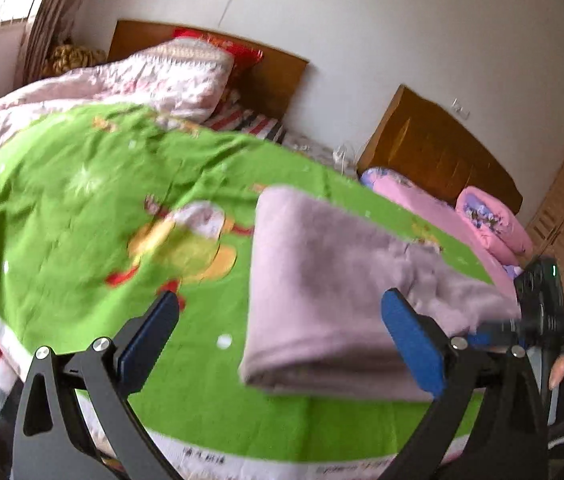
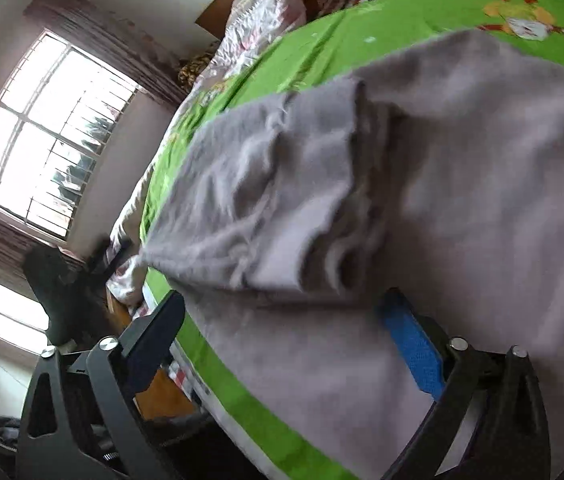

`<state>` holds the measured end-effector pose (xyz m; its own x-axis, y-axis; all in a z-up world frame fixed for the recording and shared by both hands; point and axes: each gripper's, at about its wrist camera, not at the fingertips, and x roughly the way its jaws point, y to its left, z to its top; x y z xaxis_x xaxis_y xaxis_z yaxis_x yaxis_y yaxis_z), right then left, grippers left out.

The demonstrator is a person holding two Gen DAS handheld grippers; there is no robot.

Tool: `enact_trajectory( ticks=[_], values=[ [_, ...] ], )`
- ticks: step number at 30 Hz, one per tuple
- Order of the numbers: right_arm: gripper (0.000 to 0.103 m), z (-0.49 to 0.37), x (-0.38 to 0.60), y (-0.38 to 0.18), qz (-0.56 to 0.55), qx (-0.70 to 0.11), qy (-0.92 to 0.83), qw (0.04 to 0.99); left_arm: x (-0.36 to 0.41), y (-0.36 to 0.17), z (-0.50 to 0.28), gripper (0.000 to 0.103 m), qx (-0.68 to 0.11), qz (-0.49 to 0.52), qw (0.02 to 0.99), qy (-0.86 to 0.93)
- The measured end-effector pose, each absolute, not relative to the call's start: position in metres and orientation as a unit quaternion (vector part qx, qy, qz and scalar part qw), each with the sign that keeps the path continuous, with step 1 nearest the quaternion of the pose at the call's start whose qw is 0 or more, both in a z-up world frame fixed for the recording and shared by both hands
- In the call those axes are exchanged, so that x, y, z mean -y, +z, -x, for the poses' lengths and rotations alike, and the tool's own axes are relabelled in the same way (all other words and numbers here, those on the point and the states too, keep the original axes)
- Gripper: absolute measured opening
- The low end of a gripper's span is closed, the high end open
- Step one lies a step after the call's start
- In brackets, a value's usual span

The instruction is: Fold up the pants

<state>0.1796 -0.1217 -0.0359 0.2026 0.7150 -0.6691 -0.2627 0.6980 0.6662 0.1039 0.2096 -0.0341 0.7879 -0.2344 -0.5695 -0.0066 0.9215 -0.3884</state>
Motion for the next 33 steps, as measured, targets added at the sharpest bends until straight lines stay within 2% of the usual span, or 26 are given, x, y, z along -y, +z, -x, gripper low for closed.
enact_trajectory(
  ticks=[3,4,5,6,10,17,20,22,26,29,31,33],
  values=[
    [0.071,-0.192,0.113,-0.042,-0.219,-0.543,0.313,0.747,-0.198,-0.038,-0.094,0.101,-0.327,0.174,0.926,-0.077],
    [0.053,-0.195,0.112,-0.042,-0.22,-0.542,0.309,0.75,-0.193,-0.041,-0.096,0.101,-0.33,0.165,0.925,-0.086],
    [0.027,-0.198,0.114,-0.044,-0.231,-0.544,0.303,0.747,-0.184,-0.041,-0.091,0.101,-0.333,0.146,0.927,-0.093],
    [0.019,-0.198,0.116,-0.046,-0.236,-0.544,0.298,0.748,-0.179,-0.042,-0.089,0.101,-0.336,0.132,0.928,-0.094],
    [0.016,-0.191,0.113,-0.025,-0.233,-0.506,0.312,0.77,-0.157,-0.048,-0.088,0.101,-0.357,0.077,0.928,-0.076],
    [0.015,-0.195,0.067,0.065,-0.184,-0.406,0.379,0.811,-0.145,-0.054,-0.122,0.101,-0.381,0.054,0.923,-0.019],
    [0.014,-0.186,0.07,0.103,-0.179,-0.354,0.393,0.829,-0.148,-0.051,-0.129,0.102,-0.376,0.05,0.925,-0.02],
    [0.014,-0.183,0.076,0.109,-0.17,-0.339,0.387,0.841,-0.161,-0.043,-0.128,0.102,-0.36,0.057,0.931,-0.004],
    [0.014,-0.173,0.114,0.061,-0.17,-0.382,0.335,0.844,-0.194,-0.038,-0.121,0.102,-0.336,0.128,0.933,-0.01],
    [0.014,-0.168,0.144,-0.023,-0.209,-0.472,0.273,0.812,-0.206,-0.05,-0.121,0.102,-0.352,0.168,0.92,-0.028],
    [0.014,-0.166,0.146,-0.049,-0.229,-0.495,0.258,0.798,-0.192,-0.062,-0.123,0.102,-0.379,0.141,0.914,-0.031],
    [0.014,-0.167,0.147,-0.043,-0.241,-0.481,0.263,0.801,-0.181,-0.065,-0.122,0.101,-0.39,0.106,0.914,-0.026]
  ],
)
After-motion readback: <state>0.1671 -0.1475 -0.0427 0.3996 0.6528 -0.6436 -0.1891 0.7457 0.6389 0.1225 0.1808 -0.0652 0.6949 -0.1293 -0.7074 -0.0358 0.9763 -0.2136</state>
